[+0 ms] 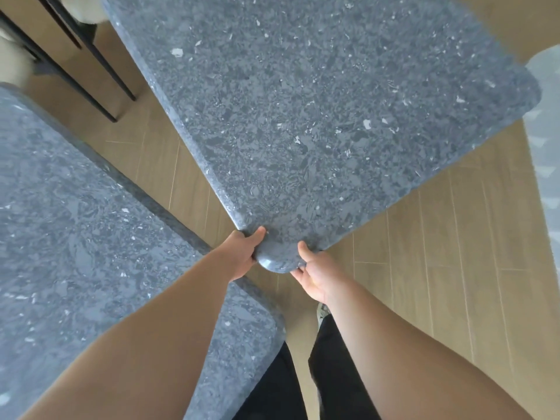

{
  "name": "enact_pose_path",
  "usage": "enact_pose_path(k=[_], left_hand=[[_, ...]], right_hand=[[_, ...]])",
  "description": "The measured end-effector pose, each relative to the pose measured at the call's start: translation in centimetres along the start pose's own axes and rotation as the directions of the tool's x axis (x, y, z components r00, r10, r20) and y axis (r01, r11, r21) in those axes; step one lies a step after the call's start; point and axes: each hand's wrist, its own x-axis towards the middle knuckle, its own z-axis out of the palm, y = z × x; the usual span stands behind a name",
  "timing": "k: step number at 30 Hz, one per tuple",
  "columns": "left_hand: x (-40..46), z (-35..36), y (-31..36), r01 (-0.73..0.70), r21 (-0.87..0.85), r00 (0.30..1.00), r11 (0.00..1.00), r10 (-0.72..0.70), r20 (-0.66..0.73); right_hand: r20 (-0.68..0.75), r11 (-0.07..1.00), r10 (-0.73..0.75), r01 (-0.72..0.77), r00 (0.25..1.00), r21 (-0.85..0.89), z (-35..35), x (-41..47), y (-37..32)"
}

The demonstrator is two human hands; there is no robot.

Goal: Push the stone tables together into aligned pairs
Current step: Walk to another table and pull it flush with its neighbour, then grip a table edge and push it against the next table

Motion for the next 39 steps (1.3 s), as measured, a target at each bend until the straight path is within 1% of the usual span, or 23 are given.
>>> enact_pose_path(k=[1,3,5,6,8,9,10,12,14,15,17,21,24,27,31,34,39], left_hand=[[-0.5,0.4,0.5,-0.012,0.066,0.999,0.998,0.015,-0.036],[-1.1,1.5,1.7,-0.017,0.174,0.978,0.985,0.053,-0.2],[-2.4,3.1,3.4,0.03,0.214,0.921,0.976,0.055,-0.384],[-3.3,4.1,4.0,0.054,0.212,0.898,0.976,0.045,-0.438],[-5.1,6.1,4.4,0.059,0.203,0.88,0.977,0.045,-0.474],[-6.2,7.1,4.3,0.033,0.195,0.88,0.98,0.064,-0.47],[-7.4,8.1,4.2,-0.008,0.167,0.882,0.986,0.086,-0.464],[-10.3,10.5,4.6,-0.116,0.037,0.905,0.993,0.121,-0.408],[-13.2,14.1,6.0,-0.217,-0.123,0.929,0.968,0.167,-0.33],[-14.4,16.2,7.1,-0.258,-0.165,0.933,0.952,0.201,-0.297],[-16.4,21.0,9.4,-0.333,-0.14,0.924,0.932,0.293,-0.246],[-18.8,29.9,14.5,-0.461,-0.001,0.874,0.888,0.454,-0.172],[-19.7,35.9,18.7,-0.555,0.082,0.822,0.828,0.561,-0.095],[-20.2,41.4,22.7,-0.654,0.115,0.752,0.748,0.659,-0.008],[-19.8,47.8,27.9,-0.74,0.106,0.672,0.664,0.735,0.09],[-18.3,52.2,32.3,-0.783,0.077,0.621,0.617,0.773,0.132],[-13.7,60.0,40.7,-0.82,0.027,0.568,0.572,0.807,0.162]], right_hand=[[0.007,0.999,0.029,-0.028,1.0,-0.036,-0.1,-0.1,-0.4],[0.012,0.989,0.098,-0.096,0.995,-0.115,-0.4,-0.6,-1.3],[-0.004,0.974,0.167,-0.166,0.986,-0.155,-1.2,-1.4,-2.7],[-0.009,0.967,0.189,-0.187,0.982,-0.171,-1.8,-2.0,-3.7],[-0.009,0.964,0.182,-0.18,0.983,-0.196,-3.8,-3.5,-6.2],[-0.004,0.966,0.158,-0.155,0.987,-0.207,-5.1,-4.3,-7.9],[0.003,0.968,0.121,-0.117,0.993,-0.222,-6.7,-5.1,-9.6],[0.033,0.967,0.032,-0.023,0.999,-0.255,-10.1,-6.8,-13.8],[0.073,0.956,-0.059,0.077,0.996,-0.282,-13.6,-8.6,-18.3],[0.097,0.948,-0.108,0.132,0.989,-0.29,-15.2,-9.6,-20.6],[0.134,0.932,-0.201,0.232,0.97,-0.279,-18.1,-11.6,-25.2],[0.17,0.888,-0.37,0.401,0.914,-0.223,-22.7,-15.2,-33.4],[0.191,0.834,-0.499,0.528,0.845,-0.159,-25.1,-17.8,-39.0],[0.189,0.754,-0.622,0.646,0.76,-0.117,-26.8,-19.9,-44.4],[0.164,0.626,-0.752,0.769,0.639,-0.125,-28.8,-21.5,-52.1],[0.142,0.548,-0.813,0.825,0.565,-0.141,-30.1,-21.7,-58.4],[0.134,0.447,-0.867,0.869,0.479,-0.212,-32.1,-20.2,-69.5]])
